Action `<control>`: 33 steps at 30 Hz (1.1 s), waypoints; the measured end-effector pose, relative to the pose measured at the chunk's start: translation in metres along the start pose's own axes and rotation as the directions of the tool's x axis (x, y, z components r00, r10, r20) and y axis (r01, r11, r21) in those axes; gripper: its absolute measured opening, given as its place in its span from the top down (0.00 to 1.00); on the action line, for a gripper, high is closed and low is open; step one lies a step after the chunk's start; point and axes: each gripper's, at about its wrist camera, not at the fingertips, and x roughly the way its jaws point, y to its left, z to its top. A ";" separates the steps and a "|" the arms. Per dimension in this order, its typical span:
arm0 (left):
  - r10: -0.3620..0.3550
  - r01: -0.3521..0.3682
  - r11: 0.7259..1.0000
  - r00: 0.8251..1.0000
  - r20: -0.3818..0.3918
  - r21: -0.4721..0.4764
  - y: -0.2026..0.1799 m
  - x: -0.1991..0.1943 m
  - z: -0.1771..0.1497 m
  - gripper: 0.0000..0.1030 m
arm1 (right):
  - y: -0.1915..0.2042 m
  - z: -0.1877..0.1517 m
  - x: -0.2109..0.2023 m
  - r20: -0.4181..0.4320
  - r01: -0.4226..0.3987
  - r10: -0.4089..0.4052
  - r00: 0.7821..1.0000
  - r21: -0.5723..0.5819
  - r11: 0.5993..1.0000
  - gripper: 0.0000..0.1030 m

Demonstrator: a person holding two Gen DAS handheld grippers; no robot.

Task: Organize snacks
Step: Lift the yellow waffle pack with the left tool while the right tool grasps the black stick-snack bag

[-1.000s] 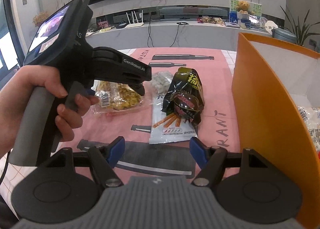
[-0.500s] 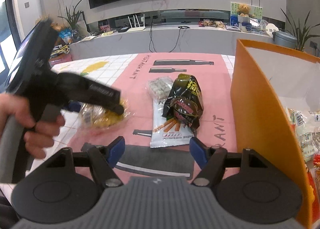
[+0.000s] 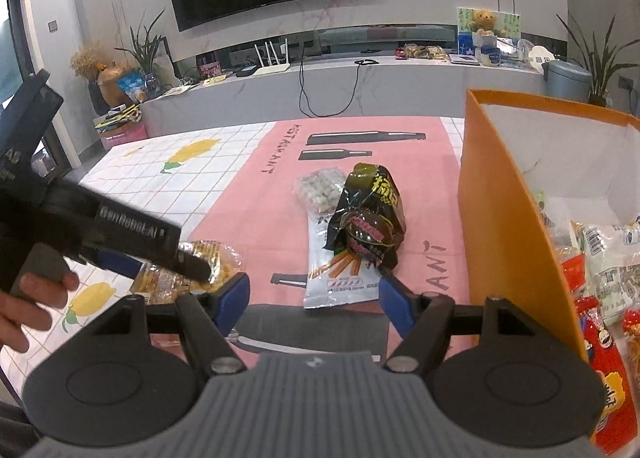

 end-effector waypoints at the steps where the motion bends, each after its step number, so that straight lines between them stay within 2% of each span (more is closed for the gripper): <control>1: 0.004 -0.004 1.000 1.000 0.003 -0.018 -0.001 -0.001 0.003 0.02 | 0.000 0.000 0.000 0.000 -0.001 0.001 1.000 0.004 1.000 0.32; 4: 0.045 -0.045 0.998 0.999 -0.006 -0.032 -0.011 0.003 0.005 0.02 | -0.001 -0.001 0.001 -0.005 0.000 0.000 1.000 0.009 1.000 0.32; 7: 0.120 -0.119 0.991 0.993 -0.011 0.056 -0.028 0.013 0.001 0.00 | 0.001 -0.001 0.002 -0.010 0.005 -0.005 1.000 0.002 1.000 0.32; 9: 0.146 -0.146 0.983 0.989 0.006 0.113 -0.039 0.019 -0.002 0.00 | 0.001 -0.002 0.002 -0.013 0.008 -0.008 1.000 -0.003 1.000 0.32; 14: 0.234 -0.234 0.959 0.972 0.022 0.159 -0.053 0.034 -0.011 0.00 | 0.001 -0.003 0.004 -0.025 0.030 -0.030 0.999 -0.006 1.000 0.32; 19: 0.162 -0.164 0.977 0.987 0.023 0.133 -0.038 0.031 -0.013 0.00 | -0.004 -0.002 0.003 -0.013 0.035 -0.035 0.999 0.008 0.999 0.32; 23: 0.151 -0.155 0.969 0.988 0.035 0.195 -0.035 0.024 -0.015 0.08 | -0.003 -0.002 0.005 0.010 0.016 -0.016 1.000 0.011 1.000 0.32; 28: 0.127 -0.132 0.976 0.991 0.038 0.176 -0.025 0.016 -0.016 0.10 | 0.006 0.003 0.016 0.038 0.048 -0.048 0.998 -0.008 0.999 0.26; 31: 0.101 -0.109 0.981 0.993 0.059 0.159 -0.017 0.009 -0.015 0.10 | 0.005 0.007 0.033 0.029 0.036 -0.037 0.999 0.050 0.998 0.26; 33: 0.090 -0.099 0.983 0.994 0.065 0.156 -0.013 0.005 -0.016 0.10 | 0.003 0.010 0.046 0.018 0.081 -0.084 0.996 0.102 0.991 0.26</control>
